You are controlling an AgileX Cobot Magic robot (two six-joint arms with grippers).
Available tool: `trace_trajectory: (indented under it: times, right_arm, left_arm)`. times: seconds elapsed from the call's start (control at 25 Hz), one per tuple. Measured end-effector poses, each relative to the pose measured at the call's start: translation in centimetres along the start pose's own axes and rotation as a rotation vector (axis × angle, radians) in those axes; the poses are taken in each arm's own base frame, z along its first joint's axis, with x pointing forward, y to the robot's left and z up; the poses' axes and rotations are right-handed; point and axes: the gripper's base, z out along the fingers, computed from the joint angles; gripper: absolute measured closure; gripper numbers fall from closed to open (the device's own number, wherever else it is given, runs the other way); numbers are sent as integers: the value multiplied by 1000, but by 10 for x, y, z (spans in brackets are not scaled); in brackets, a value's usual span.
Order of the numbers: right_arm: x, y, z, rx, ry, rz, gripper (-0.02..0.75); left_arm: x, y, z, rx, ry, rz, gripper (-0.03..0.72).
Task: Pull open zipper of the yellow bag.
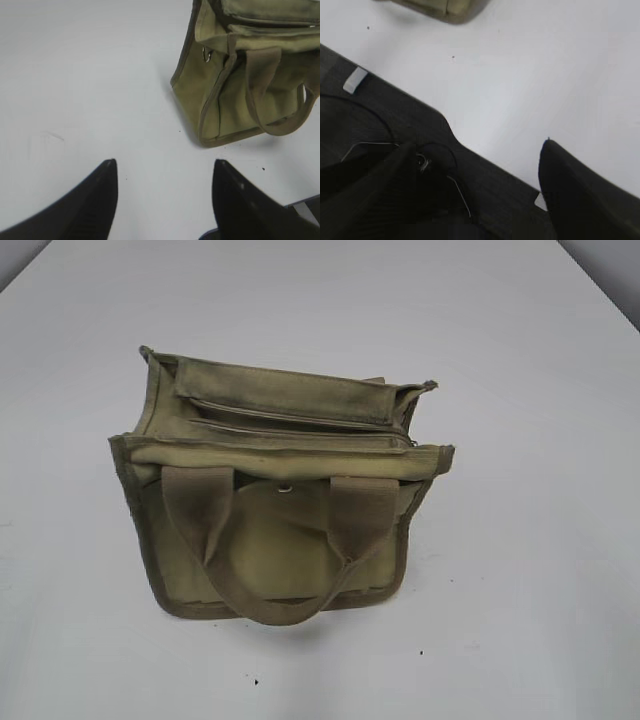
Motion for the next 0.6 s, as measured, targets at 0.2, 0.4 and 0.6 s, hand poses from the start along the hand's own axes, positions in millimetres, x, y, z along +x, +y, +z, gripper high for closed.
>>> trace_trajectory:
  times: [0.2,0.4,0.6]
  right_arm:
    - [10,-1,21,-3,16,5,155]
    - [11,0,26,-13,-2,-7,155]
    - [10,1,26,-24,-6,-6,156]
  left_arm:
    - [1,0,1,-3,7,5,225]
    - [1,3,1,-37,7,29,225]
    - [1,5,1,-52,8,45,225]
